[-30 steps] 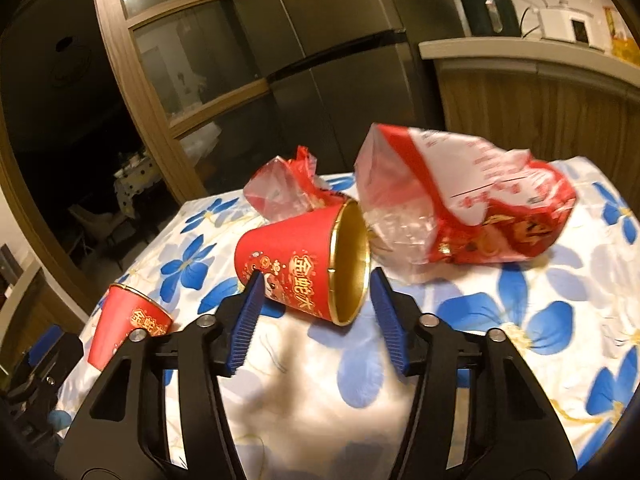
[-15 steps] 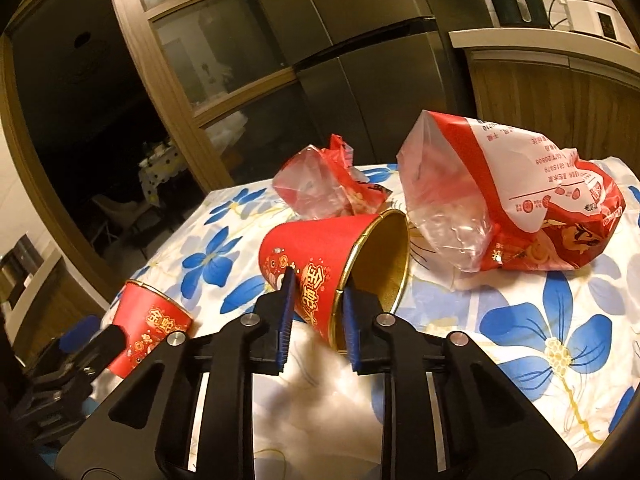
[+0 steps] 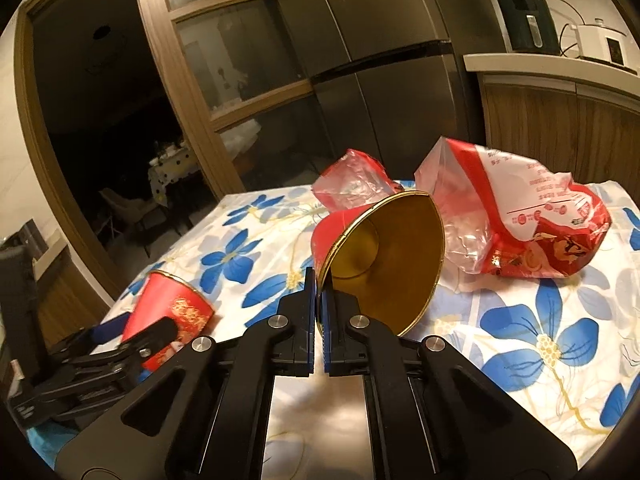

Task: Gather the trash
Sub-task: 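Grasp the upright red cup with the left tool while the right tool grasps the tipped red cup, then lift and carry both red cups in both tools over the black bin, then open both tools to drop the red cups into the bin, then move both open tools back from the bin to the snack bags, then grasp the clear red-trimmed bag with the left tool while the right tool grasps the printed snack bag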

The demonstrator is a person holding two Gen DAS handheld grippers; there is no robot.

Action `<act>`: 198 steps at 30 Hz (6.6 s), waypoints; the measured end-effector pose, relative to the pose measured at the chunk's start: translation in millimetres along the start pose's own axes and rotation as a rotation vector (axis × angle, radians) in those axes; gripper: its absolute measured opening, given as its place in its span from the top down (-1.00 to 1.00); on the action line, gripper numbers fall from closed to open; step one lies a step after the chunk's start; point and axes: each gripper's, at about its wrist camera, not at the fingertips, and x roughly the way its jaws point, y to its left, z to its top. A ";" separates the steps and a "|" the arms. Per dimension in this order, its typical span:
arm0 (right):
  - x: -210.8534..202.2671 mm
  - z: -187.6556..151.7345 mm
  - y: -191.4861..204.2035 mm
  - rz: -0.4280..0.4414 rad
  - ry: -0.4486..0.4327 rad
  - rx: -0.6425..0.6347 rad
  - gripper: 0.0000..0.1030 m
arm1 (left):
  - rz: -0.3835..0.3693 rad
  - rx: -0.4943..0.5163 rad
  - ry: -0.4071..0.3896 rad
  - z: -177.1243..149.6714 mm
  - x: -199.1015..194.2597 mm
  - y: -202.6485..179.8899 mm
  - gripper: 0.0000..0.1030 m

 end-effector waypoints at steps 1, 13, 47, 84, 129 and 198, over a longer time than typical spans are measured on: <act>-3.6 -0.6 1.4 0.003 -0.006 -0.001 0.95 | -0.001 -0.001 0.007 -0.1 1.6 0.3 -0.77; -47.1 -9.2 11.8 0.031 -0.060 -0.007 0.95 | -0.020 -0.021 0.048 -2.8 9.0 3.5 -0.13; -307.8 -38.3 -77.4 -0.320 -0.367 0.064 0.95 | -0.424 0.321 -0.168 -34.2 -157.5 -229.9 -0.08; -389.9 -61.7 -230.1 -0.600 -0.388 0.324 0.93 | -0.808 0.580 -0.095 -101.6 -148.5 -464.3 -0.18; -325.5 -53.8 -135.8 -0.575 -0.368 0.211 -0.33 | -0.365 0.303 -0.181 -61.8 -121.9 -267.4 -0.85; -29.2 27.0 -88.1 -0.304 -0.110 0.041 0.97 | -0.026 0.160 -0.133 90.6 113.9 -149.2 -0.85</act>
